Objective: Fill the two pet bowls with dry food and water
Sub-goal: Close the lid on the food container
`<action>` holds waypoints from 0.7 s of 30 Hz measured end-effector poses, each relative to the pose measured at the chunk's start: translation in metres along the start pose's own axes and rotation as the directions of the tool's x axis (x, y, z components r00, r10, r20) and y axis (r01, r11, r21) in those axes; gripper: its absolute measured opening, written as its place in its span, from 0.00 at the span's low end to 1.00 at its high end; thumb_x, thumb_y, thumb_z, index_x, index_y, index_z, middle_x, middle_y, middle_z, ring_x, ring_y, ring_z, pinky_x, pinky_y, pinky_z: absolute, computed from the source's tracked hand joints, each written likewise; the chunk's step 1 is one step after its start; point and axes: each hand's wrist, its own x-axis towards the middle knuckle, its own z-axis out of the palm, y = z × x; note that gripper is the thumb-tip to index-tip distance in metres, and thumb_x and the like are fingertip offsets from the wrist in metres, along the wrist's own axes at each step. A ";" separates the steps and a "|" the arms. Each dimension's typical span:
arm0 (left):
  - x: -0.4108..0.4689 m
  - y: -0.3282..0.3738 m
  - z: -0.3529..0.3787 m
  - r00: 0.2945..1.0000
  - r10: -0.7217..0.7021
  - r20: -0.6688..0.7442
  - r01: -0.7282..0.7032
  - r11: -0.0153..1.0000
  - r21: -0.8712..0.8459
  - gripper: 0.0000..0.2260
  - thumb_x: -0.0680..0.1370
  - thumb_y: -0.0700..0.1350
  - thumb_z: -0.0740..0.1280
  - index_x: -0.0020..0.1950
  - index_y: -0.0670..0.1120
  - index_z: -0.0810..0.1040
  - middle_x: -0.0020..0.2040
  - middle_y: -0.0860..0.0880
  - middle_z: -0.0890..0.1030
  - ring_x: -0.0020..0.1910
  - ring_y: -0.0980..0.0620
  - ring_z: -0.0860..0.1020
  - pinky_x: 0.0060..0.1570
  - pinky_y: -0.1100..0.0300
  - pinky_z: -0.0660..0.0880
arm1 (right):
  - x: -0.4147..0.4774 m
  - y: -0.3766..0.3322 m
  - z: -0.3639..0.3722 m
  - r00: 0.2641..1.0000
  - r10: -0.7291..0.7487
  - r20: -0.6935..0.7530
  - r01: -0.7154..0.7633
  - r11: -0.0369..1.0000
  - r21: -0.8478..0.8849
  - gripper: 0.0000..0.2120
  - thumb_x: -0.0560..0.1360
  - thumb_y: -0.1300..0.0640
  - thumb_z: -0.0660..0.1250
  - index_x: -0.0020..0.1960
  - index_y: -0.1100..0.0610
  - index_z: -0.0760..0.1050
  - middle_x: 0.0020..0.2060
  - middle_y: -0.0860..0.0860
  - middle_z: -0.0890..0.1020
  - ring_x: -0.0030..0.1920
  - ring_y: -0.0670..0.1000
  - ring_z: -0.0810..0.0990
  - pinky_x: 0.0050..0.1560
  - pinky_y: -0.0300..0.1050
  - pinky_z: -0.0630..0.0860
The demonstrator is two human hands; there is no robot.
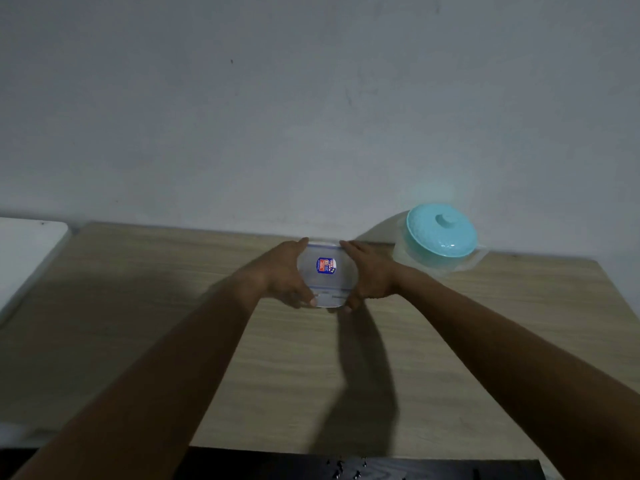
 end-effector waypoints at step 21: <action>0.007 0.001 0.002 0.987 0.063 -0.146 -0.011 0.943 0.334 0.46 0.52 0.57 0.81 0.68 0.54 0.68 0.62 0.52 0.77 0.54 0.50 0.78 0.47 0.57 0.74 | 0.019 0.003 -0.001 0.999 0.004 -0.047 -0.003 1.000 0.016 0.55 0.61 0.55 0.85 0.79 0.59 0.56 0.75 0.57 0.67 0.71 0.59 0.71 0.67 0.51 0.72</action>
